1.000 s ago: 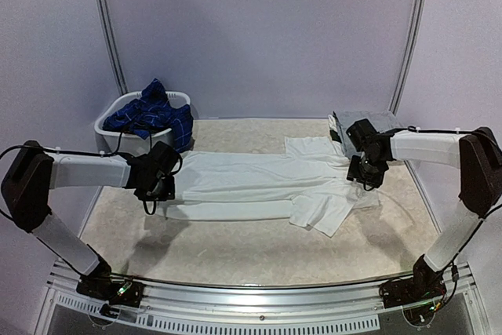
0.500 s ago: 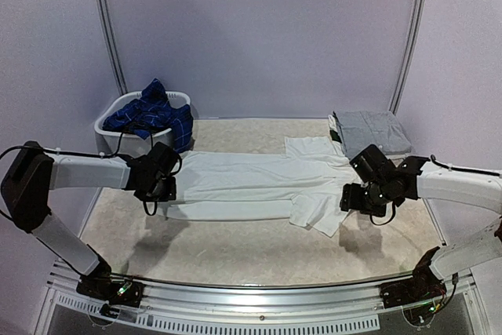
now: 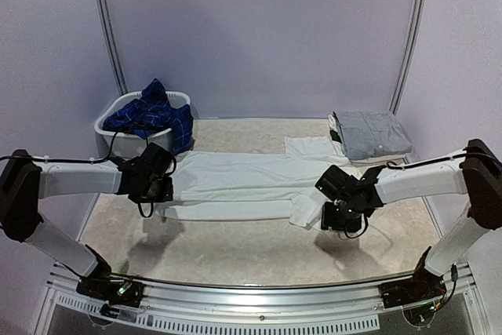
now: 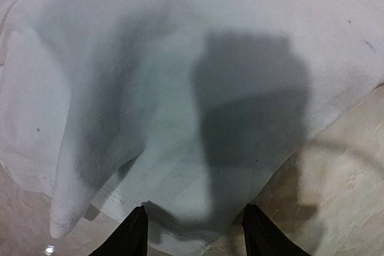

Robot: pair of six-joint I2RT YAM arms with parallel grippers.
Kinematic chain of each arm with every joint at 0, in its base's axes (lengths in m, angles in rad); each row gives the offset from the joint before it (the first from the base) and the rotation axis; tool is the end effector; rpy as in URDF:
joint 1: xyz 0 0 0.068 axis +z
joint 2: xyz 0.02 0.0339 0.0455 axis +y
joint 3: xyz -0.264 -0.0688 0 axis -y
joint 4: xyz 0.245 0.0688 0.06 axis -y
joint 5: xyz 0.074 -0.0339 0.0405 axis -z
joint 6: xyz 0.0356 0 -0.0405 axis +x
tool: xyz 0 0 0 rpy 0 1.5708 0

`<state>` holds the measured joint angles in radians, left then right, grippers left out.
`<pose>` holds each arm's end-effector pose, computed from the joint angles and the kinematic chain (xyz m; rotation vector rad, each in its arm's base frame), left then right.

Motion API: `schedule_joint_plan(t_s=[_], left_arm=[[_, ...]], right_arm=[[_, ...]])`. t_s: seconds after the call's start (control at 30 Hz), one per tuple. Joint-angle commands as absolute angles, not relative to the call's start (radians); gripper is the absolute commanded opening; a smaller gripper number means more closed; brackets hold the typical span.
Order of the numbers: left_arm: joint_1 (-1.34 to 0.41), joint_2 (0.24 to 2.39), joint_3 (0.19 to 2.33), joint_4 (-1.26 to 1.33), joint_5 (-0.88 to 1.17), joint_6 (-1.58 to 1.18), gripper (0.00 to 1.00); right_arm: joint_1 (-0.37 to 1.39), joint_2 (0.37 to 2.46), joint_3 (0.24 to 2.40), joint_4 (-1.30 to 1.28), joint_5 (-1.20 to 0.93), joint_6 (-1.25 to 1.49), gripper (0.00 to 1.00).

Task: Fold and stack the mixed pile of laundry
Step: Fold the flattened T-shirt at the center of the board.

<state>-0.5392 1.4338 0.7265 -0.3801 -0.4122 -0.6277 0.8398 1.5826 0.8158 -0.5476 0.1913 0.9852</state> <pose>0.2293 -0.1206 0.1670 -0.2409 2.5083 0.0973 0.1845 0.1956 0.1453 0.2406 2.8219 0.1225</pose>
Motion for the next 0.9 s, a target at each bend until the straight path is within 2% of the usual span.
schedule_joint_plan(t_s=[0.0, 0.07, 0.17, 0.27, 0.5, 0.7, 0.87], left_arm=[[-0.535, 1.398, 0.701, -0.38, -0.407, -0.616, 0.0], [-0.535, 1.386, 0.694, -0.379, -0.409, -0.616, 0.0], [-0.535, 1.379, 0.691, -0.38, -0.413, -0.613, 0.0], [-0.535, 1.378, 0.691, -0.382, -0.411, -0.612, 0.0], [-0.538, 1.354, 0.679, -0.389, -0.4, -0.617, 0.0], [-0.555, 1.247, 0.654, -0.446, -0.407, -0.638, 0.0], [-0.594, 1.133, 0.629, -0.514, -0.409, -0.666, 0.0]], right_arm=[[0.888, 1.691, 0.899, -0.697, 0.312, 1.038, 0.52], [0.893, 1.755, 0.919, -0.694, 0.302, 1.034, 0.45], [0.897, 1.83, 0.945, -0.693, 0.282, 1.018, 0.2], [0.902, 1.849, 0.938, -0.702, 0.283, 1.018, 0.01], [0.939, 1.703, 0.943, -0.887, 0.382, 1.047, 0.0], [1.02, 1.348, 0.95, -1.091, 0.47, 1.116, 0.0], [1.1, 1.114, 0.942, -1.153, 0.485, 1.136, 0.0]])
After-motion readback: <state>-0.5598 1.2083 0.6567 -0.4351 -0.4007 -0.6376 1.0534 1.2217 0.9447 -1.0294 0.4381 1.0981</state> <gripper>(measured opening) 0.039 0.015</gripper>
